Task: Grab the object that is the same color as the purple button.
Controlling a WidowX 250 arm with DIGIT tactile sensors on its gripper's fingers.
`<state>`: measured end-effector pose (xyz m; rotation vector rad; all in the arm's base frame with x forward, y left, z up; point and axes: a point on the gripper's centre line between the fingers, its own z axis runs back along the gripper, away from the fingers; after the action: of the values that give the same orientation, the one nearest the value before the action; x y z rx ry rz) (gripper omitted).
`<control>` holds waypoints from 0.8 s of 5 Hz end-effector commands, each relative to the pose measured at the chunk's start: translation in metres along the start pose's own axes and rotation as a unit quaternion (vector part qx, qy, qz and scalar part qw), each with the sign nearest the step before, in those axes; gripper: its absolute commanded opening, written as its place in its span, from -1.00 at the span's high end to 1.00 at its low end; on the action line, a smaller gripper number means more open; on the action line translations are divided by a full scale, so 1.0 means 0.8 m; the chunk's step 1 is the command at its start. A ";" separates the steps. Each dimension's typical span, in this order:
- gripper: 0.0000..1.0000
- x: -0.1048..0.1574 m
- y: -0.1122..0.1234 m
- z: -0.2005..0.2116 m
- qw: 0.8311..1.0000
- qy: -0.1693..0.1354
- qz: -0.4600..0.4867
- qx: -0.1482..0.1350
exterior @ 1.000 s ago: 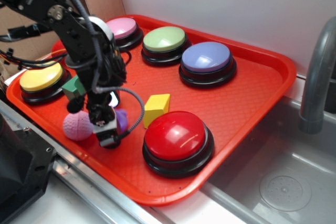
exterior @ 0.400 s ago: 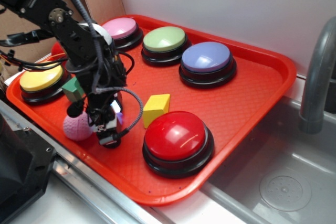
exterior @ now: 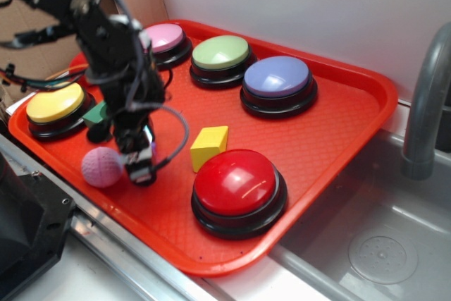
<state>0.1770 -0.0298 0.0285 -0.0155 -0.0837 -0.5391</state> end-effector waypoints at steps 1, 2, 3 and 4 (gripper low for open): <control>1.00 0.039 0.045 0.110 0.982 -0.018 0.185 0.014; 1.00 0.043 0.065 0.153 0.972 -0.037 0.233 0.001; 1.00 0.045 0.084 0.200 0.952 -0.067 0.297 0.019; 1.00 0.050 0.097 0.218 0.939 -0.068 0.336 0.035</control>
<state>0.2366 0.0183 0.1932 -0.0150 -0.1784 0.1433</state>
